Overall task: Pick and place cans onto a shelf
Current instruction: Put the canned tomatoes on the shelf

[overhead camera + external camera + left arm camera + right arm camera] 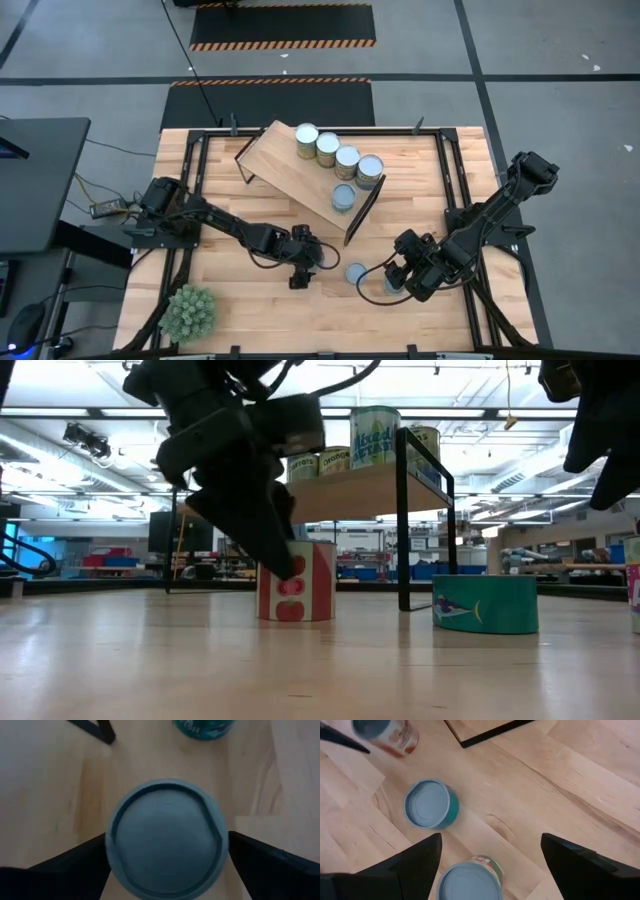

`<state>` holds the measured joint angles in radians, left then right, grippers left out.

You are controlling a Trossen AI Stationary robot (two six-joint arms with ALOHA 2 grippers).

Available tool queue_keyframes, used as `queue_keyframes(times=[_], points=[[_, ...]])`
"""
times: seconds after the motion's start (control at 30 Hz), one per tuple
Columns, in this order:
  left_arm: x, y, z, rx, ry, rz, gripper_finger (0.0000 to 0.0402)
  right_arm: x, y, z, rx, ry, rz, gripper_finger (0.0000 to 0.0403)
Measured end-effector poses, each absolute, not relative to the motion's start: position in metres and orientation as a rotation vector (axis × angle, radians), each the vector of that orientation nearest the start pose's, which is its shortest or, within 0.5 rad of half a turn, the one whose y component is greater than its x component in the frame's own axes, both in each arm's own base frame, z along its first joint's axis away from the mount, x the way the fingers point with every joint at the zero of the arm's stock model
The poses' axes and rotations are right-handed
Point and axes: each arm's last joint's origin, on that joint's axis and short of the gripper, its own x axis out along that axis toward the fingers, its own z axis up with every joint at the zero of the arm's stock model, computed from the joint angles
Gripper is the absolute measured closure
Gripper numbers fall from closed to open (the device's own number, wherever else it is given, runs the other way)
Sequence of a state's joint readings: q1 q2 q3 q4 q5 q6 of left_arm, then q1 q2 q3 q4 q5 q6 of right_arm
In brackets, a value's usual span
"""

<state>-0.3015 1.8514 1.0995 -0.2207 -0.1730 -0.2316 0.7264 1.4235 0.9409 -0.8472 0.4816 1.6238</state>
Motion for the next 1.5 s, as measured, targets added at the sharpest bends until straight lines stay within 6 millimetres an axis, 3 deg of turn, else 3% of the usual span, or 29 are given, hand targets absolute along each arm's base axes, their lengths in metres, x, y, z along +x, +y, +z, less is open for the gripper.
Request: queue_keyframes(times=[0.37, 0.47, 0.63, 0.9, 1.23, 1.5], points=[[0.350, -0.103, 0.156, -0.073, 0.971, 0.024, 0.0126, 0.195, 0.154, 0.213, 0.697, 0.895, -0.660, 0.0055], [0.343, -0.103, 0.169, -0.149, 0.989, 0.003, 0.0126, 0.195, 0.154, 0.213, 0.701, 0.895, -0.662, 0.0055], [0.326, -0.096, 0.210, -0.245, 0.942, 0.006, 0.0126, 0.195, 0.154, 0.214, 0.713, 0.871, -0.678, 0.0055], [0.301, -0.058, 0.266, -0.382, 0.743, 0.304, 0.0125, 0.195, 0.152, 0.214, 0.699, 0.854, -0.690, 0.0055], [0.303, -0.020, 0.277, -0.411, 0.630, 0.475, 0.0125, 0.197, 0.152, 0.214, 0.712, 0.842, -0.688, 0.0055], [0.310, -0.010, 0.283, -0.483, 0.538, 0.457, 0.0124, 0.197, 0.153, 0.214, 0.721, 0.837, -0.684, 0.0055]])
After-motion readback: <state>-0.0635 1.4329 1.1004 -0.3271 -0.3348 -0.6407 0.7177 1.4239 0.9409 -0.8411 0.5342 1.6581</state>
